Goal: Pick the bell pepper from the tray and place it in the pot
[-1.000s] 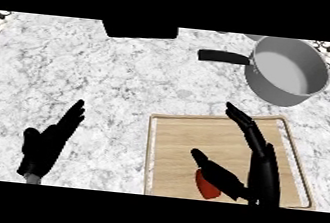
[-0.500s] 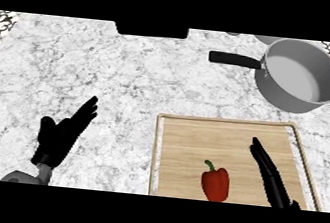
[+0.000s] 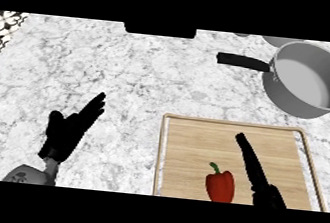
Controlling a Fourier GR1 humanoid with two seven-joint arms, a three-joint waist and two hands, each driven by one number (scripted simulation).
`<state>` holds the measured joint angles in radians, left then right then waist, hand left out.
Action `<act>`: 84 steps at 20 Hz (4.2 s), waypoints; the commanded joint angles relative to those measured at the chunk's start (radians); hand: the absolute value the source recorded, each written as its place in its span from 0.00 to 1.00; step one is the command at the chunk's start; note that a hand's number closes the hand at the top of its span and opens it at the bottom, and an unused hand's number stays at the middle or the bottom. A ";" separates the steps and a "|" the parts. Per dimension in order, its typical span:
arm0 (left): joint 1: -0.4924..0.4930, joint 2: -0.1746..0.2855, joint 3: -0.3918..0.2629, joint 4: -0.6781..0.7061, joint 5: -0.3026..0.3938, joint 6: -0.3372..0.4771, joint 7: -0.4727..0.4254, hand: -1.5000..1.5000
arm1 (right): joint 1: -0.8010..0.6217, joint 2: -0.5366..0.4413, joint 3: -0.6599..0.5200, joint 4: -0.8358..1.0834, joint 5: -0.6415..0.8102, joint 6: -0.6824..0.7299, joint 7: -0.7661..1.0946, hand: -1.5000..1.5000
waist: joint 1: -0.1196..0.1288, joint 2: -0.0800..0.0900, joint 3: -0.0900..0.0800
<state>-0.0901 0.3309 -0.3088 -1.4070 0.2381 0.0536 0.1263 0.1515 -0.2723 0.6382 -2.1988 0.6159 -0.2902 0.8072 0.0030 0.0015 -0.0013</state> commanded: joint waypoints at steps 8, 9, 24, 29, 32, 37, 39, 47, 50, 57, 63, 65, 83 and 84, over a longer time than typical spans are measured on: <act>-0.024 -0.032 0.072 0.044 -0.044 -0.058 -0.009 0.50 | 0.002 -0.041 -0.095 0.199 -0.122 0.156 -0.068 0.00 | -0.005 -0.002 0.001; 0.030 -0.049 0.050 -0.029 -0.064 -0.036 0.021 0.50 | 0.025 -0.031 -0.103 0.219 -0.112 0.124 -0.128 0.00 | -0.004 -0.002 0.002; 0.048 -0.057 0.122 -0.006 -0.071 -0.114 -0.003 0.50 | 0.186 -0.010 -0.248 0.331 -0.393 0.109 -0.624 0.00 | -0.004 -0.002 0.002; 0.024 -0.081 0.127 0.039 -0.107 -0.118 -0.027 0.50 | 0.189 0.069 -0.241 0.417 -0.455 0.113 -0.711 0.00 | -0.006 -0.002 0.002; -0.023 -0.127 0.142 0.088 -0.143 -0.091 -0.019 0.50 | 0.192 0.049 -0.289 0.456 -0.498 0.161 -0.736 0.00 | -0.007 -0.002 0.001; -0.032 -0.074 0.191 0.054 -0.111 -0.164 0.022 0.50 | 0.075 0.161 -0.291 0.630 -0.525 0.157 -0.758 0.00 | -0.002 -0.001 0.002; 0.033 -0.095 0.168 0.039 -0.131 -0.168 -0.022 0.50 | 0.032 0.142 -0.344 0.718 -0.555 0.201 -0.824 0.00 | 0.000 -0.001 0.002; -0.005 -0.118 0.179 0.074 -0.141 -0.159 -0.007 0.50 | 0.082 0.158 -0.289 0.841 -0.467 0.167 -1.049 1.00 | -0.003 0.001 0.002; 0.025 -0.141 0.158 0.073 -0.171 -0.134 -0.039 0.50 | 0.106 0.188 -0.290 0.849 -0.491 0.160 -1.108 1.00 | -0.001 0.000 0.002; 0.027 -0.139 0.169 0.036 -0.164 -0.128 -0.006 0.50 | 0.167 0.223 -0.535 0.794 -0.601 -0.023 -1.200 1.00 | -0.029 -0.004 0.003; 0.037 -0.133 0.179 0.040 -0.158 -0.130 0.002 0.50 | 0.204 0.272 -0.755 0.755 -0.681 -0.330 -1.245 1.00 | -0.037 -0.002 0.002; 0.055 -0.136 0.163 0.032 -0.166 -0.141 -0.015 0.50 | 0.255 0.272 -0.754 0.755 -0.652 -0.387 -1.303 1.00 | -0.028 -0.003 0.001; -0.011 -0.182 0.153 0.049 -0.211 -0.121 0.016 0.50 | 0.215 0.161 -0.625 0.381 0.120 -0.620 -0.499 1.00 | 0.012 0.008 -0.004; 0.031 -0.139 0.178 0.015 -0.173 -0.172 0.005 0.50 | 0.249 0.157 -0.622 0.307 0.177 -0.559 -0.432 1.00 | 0.013 0.004 -0.004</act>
<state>-0.0853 0.1875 -0.1284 -1.3780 0.0651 -0.1060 0.1452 0.4152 -0.0914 0.0479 -1.7877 0.5992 -0.9275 0.1590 0.0102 0.0056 -0.0046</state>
